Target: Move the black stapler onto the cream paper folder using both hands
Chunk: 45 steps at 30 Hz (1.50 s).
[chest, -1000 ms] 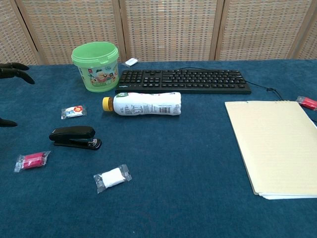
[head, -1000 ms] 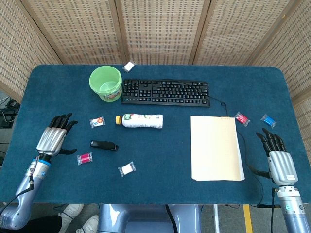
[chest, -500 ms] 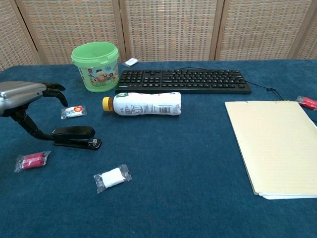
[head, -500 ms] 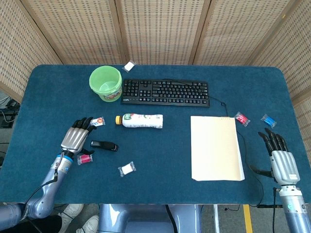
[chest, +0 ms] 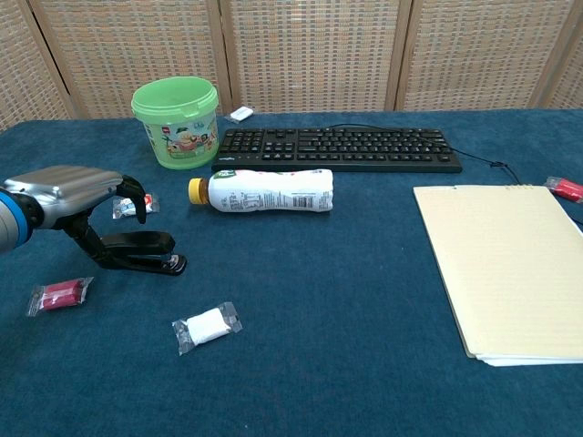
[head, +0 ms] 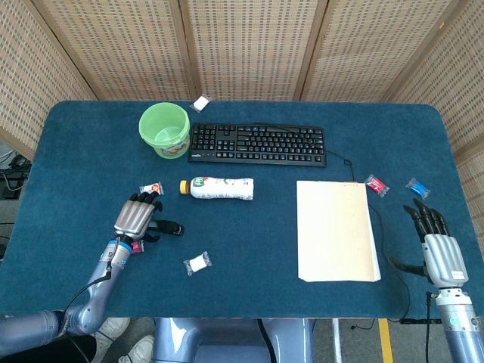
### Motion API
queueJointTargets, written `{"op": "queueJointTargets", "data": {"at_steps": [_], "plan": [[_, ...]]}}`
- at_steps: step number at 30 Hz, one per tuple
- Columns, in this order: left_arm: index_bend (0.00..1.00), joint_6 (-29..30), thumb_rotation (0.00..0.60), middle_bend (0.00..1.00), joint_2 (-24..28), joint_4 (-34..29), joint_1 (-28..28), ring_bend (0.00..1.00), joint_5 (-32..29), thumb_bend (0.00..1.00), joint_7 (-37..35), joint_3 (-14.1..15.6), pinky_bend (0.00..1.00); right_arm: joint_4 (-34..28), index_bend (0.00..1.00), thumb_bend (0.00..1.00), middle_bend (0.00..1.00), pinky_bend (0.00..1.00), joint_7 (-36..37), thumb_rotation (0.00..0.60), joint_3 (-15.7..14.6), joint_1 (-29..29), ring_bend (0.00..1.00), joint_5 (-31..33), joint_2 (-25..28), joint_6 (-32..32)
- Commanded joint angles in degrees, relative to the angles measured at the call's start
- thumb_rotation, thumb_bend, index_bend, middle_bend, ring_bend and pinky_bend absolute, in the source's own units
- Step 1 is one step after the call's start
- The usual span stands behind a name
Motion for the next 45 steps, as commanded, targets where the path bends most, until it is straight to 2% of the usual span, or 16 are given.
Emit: {"op": "queueJointTargets", "data": {"at_steps": [1, 7, 12, 14, 18, 19, 22, 28, 32, 45], "plan": [[0.40, 0.6, 0.600, 0.19, -0.8, 0.6, -0.5, 0.19, -0.2, 0.21, 0.3, 0.2, 0.21, 0.0, 0.13, 0.06, 0.00, 0.05, 0.1, 0.600, 0.0, 0.0, 0.00, 0.1, 0.1, 0.0], [0.48, 1.4, 0.600, 0.27, -2.1, 1.5, -1.0, 0.27, 0.1, 0.27, 0.5, 0.9, 0.27, 0.0, 0.14, 0.06, 0.00, 0.05, 0.4, 0.600, 0.1, -0.1, 0.00, 0.2, 0.2, -0.1], [0.51, 1.6, 0.600, 0.30, -2.9, 2.2, -1.5, 0.29, -0.1, 0.29, 1.1, 1.4, 0.29, 0.0, 0.14, 0.06, 0.00, 0.05, 0.6, 0.600, 0.0, -0.1, 0.00, 0.1, 0.2, -0.1], [0.55, 1.9, 0.600, 0.32, -3.2, 2.5, -1.6, 0.32, 0.0, 0.34, 1.3, 1.6, 0.32, 0.0, 0.15, 0.06, 0.00, 0.05, 0.6, 0.600, 0.1, -0.1, 0.00, 0.2, 0.3, -0.1], [0.71, 3.3, 0.600, 0.46, -4.3, 3.5, -1.6, 0.43, 1.6, 0.50, 1.4, 1.9, 0.50, 0.0, 0.15, 0.06, 0.00, 0.05, 0.7, 0.600, 0.0, -0.1, 0.00, 0.1, 0.3, -0.1], [0.76, 4.6, 0.600, 0.51, -5.0, 4.0, -1.6, 0.47, 3.8, 0.54, 0.3, 1.8, 0.54, 0.0, 0.16, 0.06, 0.00, 0.05, 0.7, 0.600, 0.1, -0.1, 0.00, 0.1, 0.3, 0.0], [0.82, 5.8, 0.600, 0.56, -5.5, 4.8, -1.3, 0.51, 7.6, 0.58, -2.9, 2.0, 0.57, 0.0, 0.16, 0.06, 0.00, 0.05, 0.9, 0.600, 0.1, -0.1, 0.00, 0.3, 0.4, -0.1], [0.83, 5.4, 0.600, 0.57, -4.4, 3.2, -2.4, 0.52, 10.0, 0.58, -3.5, 1.3, 0.58, 0.2, 0.16, 0.06, 0.00, 0.05, 1.2, 0.600, 0.3, -0.1, 0.00, 0.6, 0.4, -0.2], [0.83, 5.2, 0.600, 0.57, -4.1, 1.1, -4.3, 0.52, 10.8, 0.59, -1.0, -0.1, 0.58, 0.4, 0.16, 0.06, 0.00, 0.05, 1.8, 0.600, 0.5, -0.2, 0.00, 1.1, 0.5, -0.3], [0.83, 0.6, 0.600, 0.57, -8.8, 1.0, -13.9, 0.52, 5.2, 0.58, 6.8, -6.7, 0.58, 2.2, 0.16, 0.06, 0.00, 0.05, 3.2, 0.600, 1.4, 0.2, 0.00, 3.6, 0.4, -2.2]]}}
